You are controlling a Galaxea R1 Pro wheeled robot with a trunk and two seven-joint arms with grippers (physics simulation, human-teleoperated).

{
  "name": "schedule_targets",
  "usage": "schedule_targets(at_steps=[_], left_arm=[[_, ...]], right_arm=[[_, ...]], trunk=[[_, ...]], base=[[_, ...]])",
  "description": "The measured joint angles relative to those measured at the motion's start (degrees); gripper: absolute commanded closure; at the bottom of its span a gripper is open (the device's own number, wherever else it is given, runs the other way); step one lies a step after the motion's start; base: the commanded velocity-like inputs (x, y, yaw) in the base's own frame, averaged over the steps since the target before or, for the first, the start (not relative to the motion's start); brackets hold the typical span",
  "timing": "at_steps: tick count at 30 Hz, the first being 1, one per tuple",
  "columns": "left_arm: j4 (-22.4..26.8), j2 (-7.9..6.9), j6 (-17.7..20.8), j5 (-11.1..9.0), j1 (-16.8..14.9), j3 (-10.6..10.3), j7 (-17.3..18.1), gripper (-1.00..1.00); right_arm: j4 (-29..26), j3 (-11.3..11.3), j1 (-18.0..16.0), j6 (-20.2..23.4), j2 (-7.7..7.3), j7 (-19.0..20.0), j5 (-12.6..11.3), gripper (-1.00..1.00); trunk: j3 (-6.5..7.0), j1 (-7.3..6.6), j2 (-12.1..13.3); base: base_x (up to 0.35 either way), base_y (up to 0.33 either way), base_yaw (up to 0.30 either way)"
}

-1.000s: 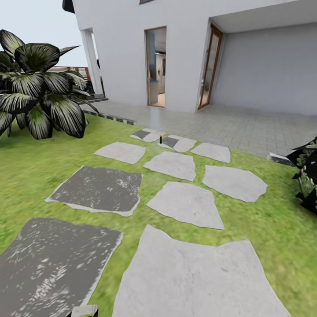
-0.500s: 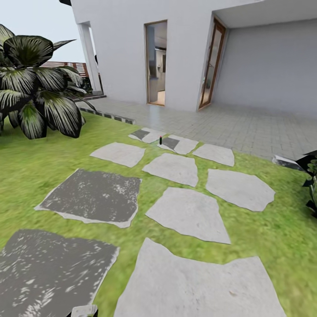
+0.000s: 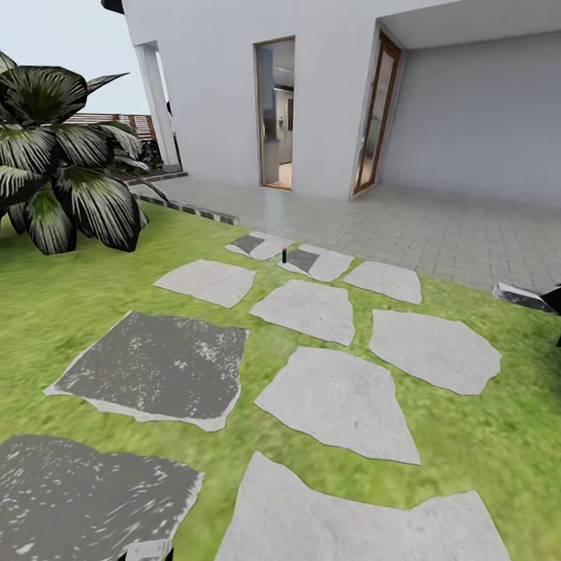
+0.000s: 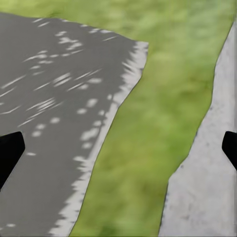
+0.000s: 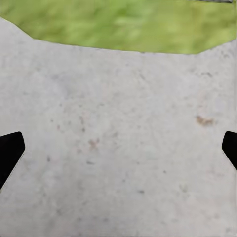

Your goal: In the garden, pick up the pesticide atomizer on the floor and spray pesticide onto both trees until each tree trunk is fully covered.

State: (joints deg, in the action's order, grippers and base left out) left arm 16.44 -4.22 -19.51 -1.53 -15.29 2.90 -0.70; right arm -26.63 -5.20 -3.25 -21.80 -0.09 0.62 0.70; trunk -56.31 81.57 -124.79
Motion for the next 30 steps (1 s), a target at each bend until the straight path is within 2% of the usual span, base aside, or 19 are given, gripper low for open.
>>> schedule_targets(at_steps=[30], left_arm=[[0.04,0.00,0.00,-0.02,0.00,0.00,0.00,-1.00]], right_arm=[[0.00,0.02,0.00,0.00,0.00,0.00,0.00,-1.00]], trunk=[[0.00,0.00,0.00]], base=[[0.337,-0.095,0.000]])
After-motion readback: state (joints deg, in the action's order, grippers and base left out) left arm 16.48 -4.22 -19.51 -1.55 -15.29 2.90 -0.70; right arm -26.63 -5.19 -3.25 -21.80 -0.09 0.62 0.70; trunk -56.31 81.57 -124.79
